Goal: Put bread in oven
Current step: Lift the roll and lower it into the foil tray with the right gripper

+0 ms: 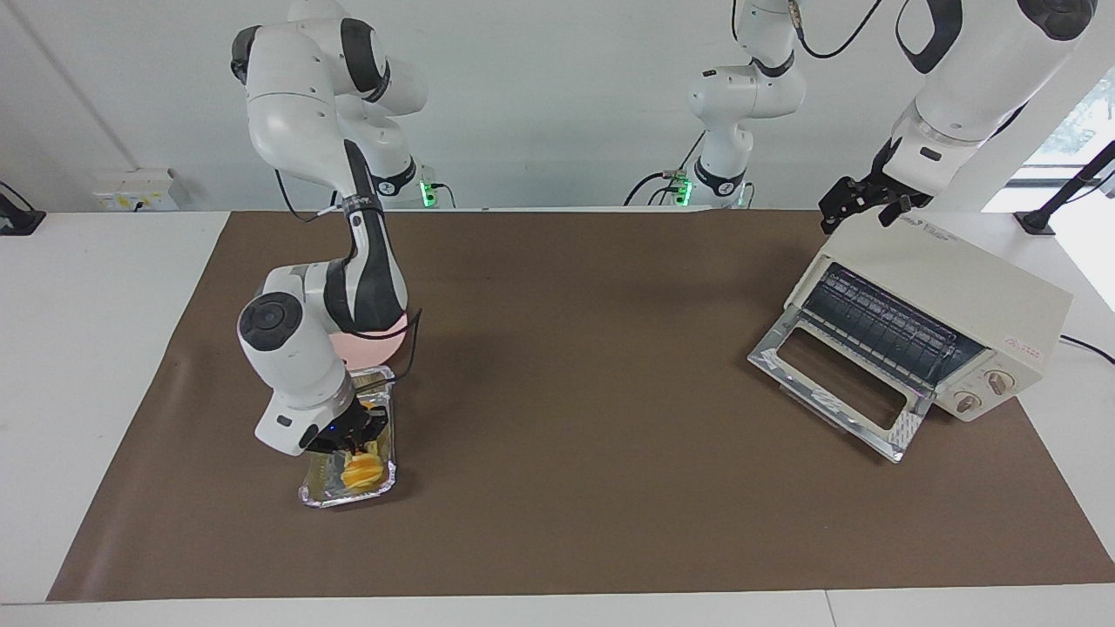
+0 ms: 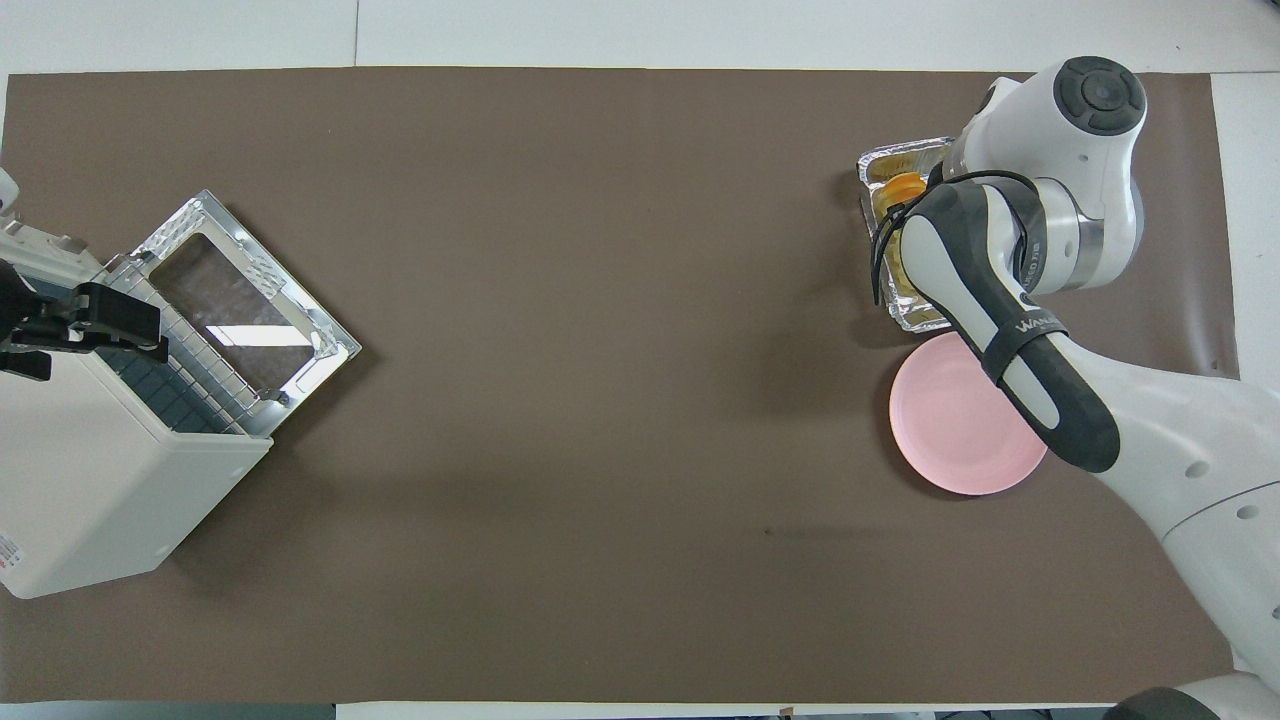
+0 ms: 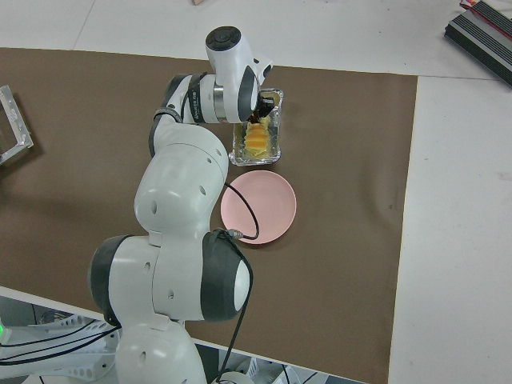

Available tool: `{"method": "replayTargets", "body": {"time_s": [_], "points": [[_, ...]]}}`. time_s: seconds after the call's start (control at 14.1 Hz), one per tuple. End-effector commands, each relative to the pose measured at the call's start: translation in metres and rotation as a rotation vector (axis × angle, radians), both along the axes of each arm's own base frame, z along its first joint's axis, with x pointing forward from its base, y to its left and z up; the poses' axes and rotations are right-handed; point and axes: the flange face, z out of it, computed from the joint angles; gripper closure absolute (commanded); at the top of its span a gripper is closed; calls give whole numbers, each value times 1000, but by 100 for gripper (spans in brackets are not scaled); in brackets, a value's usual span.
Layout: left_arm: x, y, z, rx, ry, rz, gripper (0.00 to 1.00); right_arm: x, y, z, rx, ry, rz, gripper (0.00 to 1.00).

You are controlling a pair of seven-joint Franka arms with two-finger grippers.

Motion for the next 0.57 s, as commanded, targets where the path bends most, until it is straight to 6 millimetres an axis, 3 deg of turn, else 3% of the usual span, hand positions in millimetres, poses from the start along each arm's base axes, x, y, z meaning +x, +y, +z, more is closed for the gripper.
{"method": "replayTargets", "body": {"time_s": [0.0, 0.28, 0.5], "points": [[-8, 2, 3, -5, -9, 3, 0, -8, -14, 17, -13, 15, -23, 0], [-8, 2, 3, -5, -9, 5, 0, -3, -25, 67, -23, 41, -29, 0], [-8, 2, 3, -5, -9, 3, 0, 0, -47, 69, -24, 10, 10, 0]]}}
